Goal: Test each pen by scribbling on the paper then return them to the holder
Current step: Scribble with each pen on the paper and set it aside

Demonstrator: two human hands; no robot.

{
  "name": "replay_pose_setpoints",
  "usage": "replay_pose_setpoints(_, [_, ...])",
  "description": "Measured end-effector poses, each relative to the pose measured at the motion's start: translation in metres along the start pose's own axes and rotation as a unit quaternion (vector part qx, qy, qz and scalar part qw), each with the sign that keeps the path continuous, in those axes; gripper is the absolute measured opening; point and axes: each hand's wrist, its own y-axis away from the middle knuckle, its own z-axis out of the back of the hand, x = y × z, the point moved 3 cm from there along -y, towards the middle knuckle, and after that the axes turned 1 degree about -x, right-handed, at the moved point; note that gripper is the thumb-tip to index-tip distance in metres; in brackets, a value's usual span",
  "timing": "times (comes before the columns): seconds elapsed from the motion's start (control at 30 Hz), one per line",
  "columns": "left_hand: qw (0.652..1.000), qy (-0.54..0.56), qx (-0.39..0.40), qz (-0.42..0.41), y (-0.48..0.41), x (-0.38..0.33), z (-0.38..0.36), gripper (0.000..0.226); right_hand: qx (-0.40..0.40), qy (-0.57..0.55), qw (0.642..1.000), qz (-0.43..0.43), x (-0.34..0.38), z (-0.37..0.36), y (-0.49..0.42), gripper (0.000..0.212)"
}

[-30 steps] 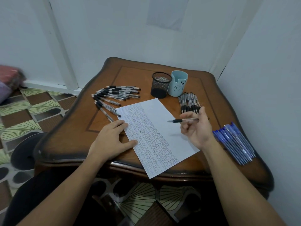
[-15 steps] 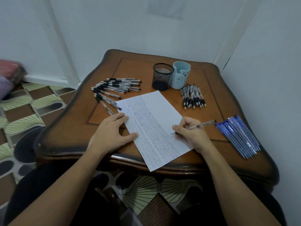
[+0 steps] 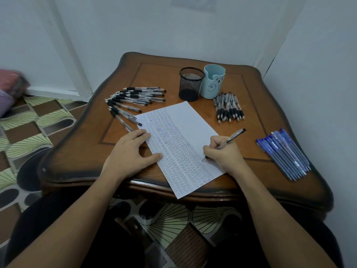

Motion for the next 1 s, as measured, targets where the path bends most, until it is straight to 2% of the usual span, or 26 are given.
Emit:
replay_pose_setpoints(0.3, [1.000, 0.008, -0.006, -0.003, 0.0001, 0.0001, 0.0002, 0.102, -0.009, 0.047, 0.999, 0.010, 0.0050, 0.0015, 0.0010, 0.042])
replay_pose_setpoints(0.43, [1.000, 0.010, -0.005, -0.004, 0.0004, 0.0007, -0.0002, 0.102, -0.001, 0.008, 1.000, -0.001, 0.0056, 0.0017, 0.0019, 0.050])
replay_pose_setpoints(1.0, [1.000, 0.004, -0.007, -0.008, -0.0008, 0.0022, -0.0012, 0.101, -0.025, 0.000, 1.000, 0.018, 0.0076, 0.0020, 0.0034, 0.037])
